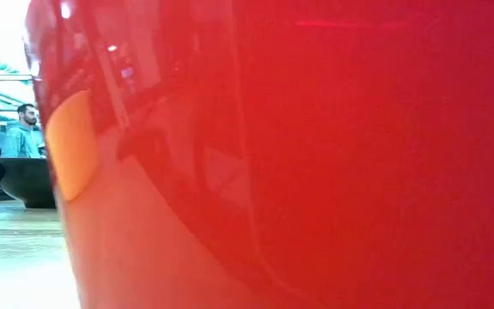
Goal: Pick & Place Mini bowls
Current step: Put the white patterned bowl on the shelf
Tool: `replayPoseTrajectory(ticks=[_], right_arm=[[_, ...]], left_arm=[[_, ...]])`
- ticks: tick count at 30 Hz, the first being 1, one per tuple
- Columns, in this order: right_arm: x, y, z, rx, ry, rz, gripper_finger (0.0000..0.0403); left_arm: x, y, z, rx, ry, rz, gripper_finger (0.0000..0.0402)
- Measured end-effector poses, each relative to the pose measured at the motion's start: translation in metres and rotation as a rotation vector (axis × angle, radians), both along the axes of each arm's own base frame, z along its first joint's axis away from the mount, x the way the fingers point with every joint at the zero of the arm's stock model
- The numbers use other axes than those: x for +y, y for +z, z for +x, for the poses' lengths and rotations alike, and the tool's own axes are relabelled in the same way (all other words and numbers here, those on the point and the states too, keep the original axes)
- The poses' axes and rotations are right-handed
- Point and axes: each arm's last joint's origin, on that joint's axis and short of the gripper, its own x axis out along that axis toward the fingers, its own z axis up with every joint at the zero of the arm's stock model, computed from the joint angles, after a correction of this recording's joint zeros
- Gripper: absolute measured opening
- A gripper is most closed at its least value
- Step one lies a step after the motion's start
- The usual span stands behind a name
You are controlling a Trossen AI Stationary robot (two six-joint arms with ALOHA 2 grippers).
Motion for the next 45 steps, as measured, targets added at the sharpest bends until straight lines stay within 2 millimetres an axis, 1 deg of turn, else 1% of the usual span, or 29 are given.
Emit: replayPoseTrajectory(ticks=[3, 6, 9, 13, 16, 18, 24, 26, 28, 32, 34, 36, 41, 45], right_arm=[[0.0, 0.0, 0.0, 0.0, 0.0, 0.001, 0.0155], [0.0, -0.001, 0.0, 0.009, 0.0, 0.003, 0.0155], [0.0, -0.002, 0.0, 0.022, 0.0, 0.005, 0.0155], [0.0, -0.003, 0.0, 0.031, 0.0, 0.007, 0.0155], [0.0, -0.003, 0.0, 0.03, 0.0, 0.007, 0.0155], [0.0, -0.003, 0.0, 0.029, 0.0, 0.007, 0.0155], [0.0, -0.003, 0.0, 0.029, 0.0, 0.007, 0.0155], [0.0, -0.003, 0.0, 0.029, 0.0, 0.007, 0.0155], [0.0, -0.003, 0.0, 0.029, 0.0, 0.007, 0.0155], [0.0, -0.003, 0.0, 0.029, 0.0, 0.007, 0.0155], [0.0, -0.003, 0.0, 0.029, 0.0, 0.007, 0.0155], [0.0, -0.003, 0.0, 0.028, 0.0, 0.007, 0.0155], [0.0, -0.003, 0.0, 0.028, 0.0, 0.007, 0.0155], [0.0, -0.003, 0.0, 0.028, 0.001, 0.007, 0.0155]], left_arm=[[0.015, -0.004, 0.026, 0.099, -0.015, -0.033, 0.0034], [0.027, -0.001, 0.048, 0.154, -0.028, -0.064, 0.0032], [0.04, 0.003, 0.064, 0.157, -0.04, -0.109, 0.0014], [0.054, -0.002, 0.076, 0.166, -0.036, -0.153, 0.0016], [0.061, -0.011, 0.078, 0.194, -0.022, -0.163, 0.0036], [0.064, -0.014, 0.079, 0.207, -0.021, -0.162, 0.0041], [0.07, -0.012, 0.078, 0.197, -0.035, -0.138, 0.0015], [0.073, -0.012, 0.076, 0.201, -0.025, -0.14, 0.0013], [0.076, -0.012, 0.075, 0.198, -0.016, -0.139, 0.0023], [0.078, -0.012, 0.074, 0.206, -0.029, -0.126, 0.0056], [0.079, -0.011, 0.075, 0.204, -0.043, -0.111, 0.0061], [0.079, -0.01, 0.076, 0.206, -0.058, -0.101, 0.0059], [0.081, -0.008, 0.079, 0.173, -0.069, -0.078, 0.0034], [0.083, -0.008, 0.077, 0.178, -0.063, -0.082, 0.002]])
